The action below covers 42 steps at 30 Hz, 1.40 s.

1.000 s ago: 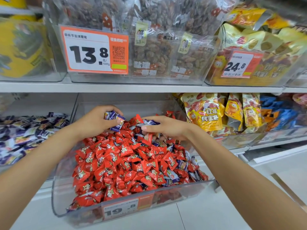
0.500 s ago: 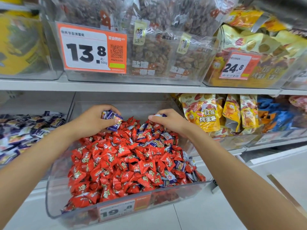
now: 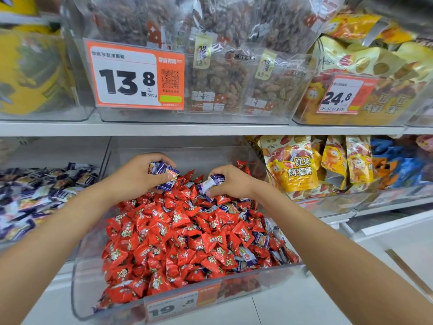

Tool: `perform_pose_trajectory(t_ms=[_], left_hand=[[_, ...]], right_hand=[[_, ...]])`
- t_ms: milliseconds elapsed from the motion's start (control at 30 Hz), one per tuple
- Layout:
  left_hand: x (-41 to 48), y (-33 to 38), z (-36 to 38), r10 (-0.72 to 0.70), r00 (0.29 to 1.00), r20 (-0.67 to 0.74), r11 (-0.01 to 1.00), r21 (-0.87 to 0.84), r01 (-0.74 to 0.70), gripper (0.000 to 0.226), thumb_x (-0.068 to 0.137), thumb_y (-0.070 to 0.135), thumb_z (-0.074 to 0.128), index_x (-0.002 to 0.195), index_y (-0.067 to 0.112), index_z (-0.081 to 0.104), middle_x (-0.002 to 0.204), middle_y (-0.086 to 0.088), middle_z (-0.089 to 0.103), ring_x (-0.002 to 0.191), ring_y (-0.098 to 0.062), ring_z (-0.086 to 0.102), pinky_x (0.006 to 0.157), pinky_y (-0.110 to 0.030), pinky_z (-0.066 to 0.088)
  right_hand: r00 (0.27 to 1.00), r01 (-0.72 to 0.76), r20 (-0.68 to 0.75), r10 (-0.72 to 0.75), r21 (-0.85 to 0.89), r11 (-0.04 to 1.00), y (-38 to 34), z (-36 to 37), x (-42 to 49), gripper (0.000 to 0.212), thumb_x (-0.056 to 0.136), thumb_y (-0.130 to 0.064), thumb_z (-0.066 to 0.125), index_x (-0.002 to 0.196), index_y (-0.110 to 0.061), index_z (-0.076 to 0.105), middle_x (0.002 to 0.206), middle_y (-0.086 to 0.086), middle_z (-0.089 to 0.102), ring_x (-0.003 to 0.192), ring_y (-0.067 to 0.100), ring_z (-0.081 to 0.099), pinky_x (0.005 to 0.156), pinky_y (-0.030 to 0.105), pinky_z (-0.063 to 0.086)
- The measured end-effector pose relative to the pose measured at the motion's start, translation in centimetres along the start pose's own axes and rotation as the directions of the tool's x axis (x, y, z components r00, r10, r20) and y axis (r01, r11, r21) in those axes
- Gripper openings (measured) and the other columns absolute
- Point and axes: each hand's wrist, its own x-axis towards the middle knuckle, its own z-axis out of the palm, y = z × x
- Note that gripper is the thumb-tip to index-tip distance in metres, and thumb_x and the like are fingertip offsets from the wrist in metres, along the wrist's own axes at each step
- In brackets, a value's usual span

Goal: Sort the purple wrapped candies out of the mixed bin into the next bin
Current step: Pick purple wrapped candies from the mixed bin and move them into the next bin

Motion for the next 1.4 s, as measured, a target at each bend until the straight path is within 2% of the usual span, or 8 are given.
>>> perform_pose_trajectory(t_ms=[100,300,533,667,967,1167,1300,1400], left_hand=[[0.1,0.2,0.2,0.010,1.000,-0.005,1.000,-0.025,-0.010,0.016,0.090,0.012,0.065,0.104,0.019,0.065,0.091,-0.005,0.071,0.070,-0.009,0.070,0.061,-0.020,0.057],[0.0,0.2,0.1,0.007,1.000,-0.004,0.999,-0.034,-0.007,0.014,0.090,0.010,0.065,0.101,0.018,0.066,0.091,-0.010,0.072,0.068,-0.010,0.069,0.059,-0.018,0.056],[-0.1,0.6,0.3,-0.007,1.000,-0.025,0.999,-0.051,0.006,0.014,0.090,0.010,0.064,0.102,0.017,0.065,0.092,-0.006,0.071,0.067,-0.006,0.069,0.055,-0.014,0.052],[-0.1,0.4,0.2,-0.016,1.000,-0.023,0.999,-0.053,0.015,0.016,0.090,0.011,0.064,0.104,0.018,0.066,0.094,-0.004,0.071,0.076,-0.012,0.071,0.066,-0.021,0.059],[0.1,0.2,0.3,0.001,1.000,-0.006,0.997,-0.082,-0.001,0.017,0.090,0.011,0.064,0.106,0.017,0.066,0.093,-0.005,0.071,0.074,-0.009,0.070,0.065,-0.021,0.058],[0.1,0.2,0.3,0.013,1.000,-0.006,0.996,-0.083,-0.013,0.016,0.090,0.011,0.064,0.104,0.017,0.066,0.090,-0.003,0.071,0.072,-0.008,0.070,0.064,-0.021,0.058],[0.2,0.1,0.2,0.018,1.000,-0.003,0.997,-0.074,-0.019,0.015,0.090,0.008,0.063,0.103,0.016,0.065,0.090,-0.007,0.070,0.070,-0.008,0.069,0.063,-0.023,0.059],[0.2,-0.1,0.2,0.024,1.000,-0.001,0.999,-0.048,-0.024,0.015,0.091,0.010,0.063,0.103,0.017,0.065,0.094,-0.008,0.069,0.071,-0.008,0.068,0.065,-0.023,0.059]], right_hand=[[0.996,0.021,-0.085,-0.002,0.216,0.976,-0.8,-0.9,-1.7,0.014,0.086,-0.017,0.073,0.091,-0.007,0.064,0.067,0.001,0.059,0.055,0.014,0.054,0.045,0.019,0.033],[0.992,-0.082,-0.051,0.118,0.459,0.885,-1.6,-2.2,-3.3,0.011,0.096,-0.011,0.059,0.107,-0.010,0.058,0.094,0.003,0.063,0.092,0.026,0.072,0.052,0.019,0.050],[0.968,-0.043,-0.242,0.064,0.091,0.995,-0.9,-2.2,-2.0,0.018,0.097,-0.024,0.058,0.095,-0.006,0.061,0.069,0.001,0.054,0.057,0.012,0.048,0.051,0.026,0.041],[0.991,-0.110,0.038,0.126,-0.297,0.948,0.6,-0.3,-0.4,0.055,0.088,-0.040,0.069,0.136,-0.018,0.053,0.137,0.008,0.055,0.120,0.025,0.055,0.102,0.039,0.045],[0.968,0.018,-0.250,0.012,0.118,0.993,0.3,0.2,-0.9,0.022,0.096,-0.022,0.061,0.081,-0.007,0.055,0.059,0.000,0.048,0.039,0.002,0.038,0.044,0.017,0.034],[0.971,0.018,-0.237,0.036,0.222,0.975,-1.0,1.0,1.9,0.045,0.092,-0.006,0.061,0.134,-0.019,0.053,0.096,0.002,0.057,0.041,0.003,0.044,0.045,0.019,0.041],[0.999,0.004,-0.049,-0.006,-0.041,0.999,-1.1,4.1,3.6,0.062,0.084,-0.004,0.067,0.141,-0.019,0.050,0.133,0.004,0.059,0.099,0.013,0.062,0.081,0.018,0.048],[0.991,-0.006,-0.137,0.010,0.032,0.999,-0.5,4.5,3.5,0.060,0.084,-0.001,0.064,0.139,-0.020,0.052,0.124,0.005,0.062,0.064,-0.001,0.056,0.053,0.010,0.041]])
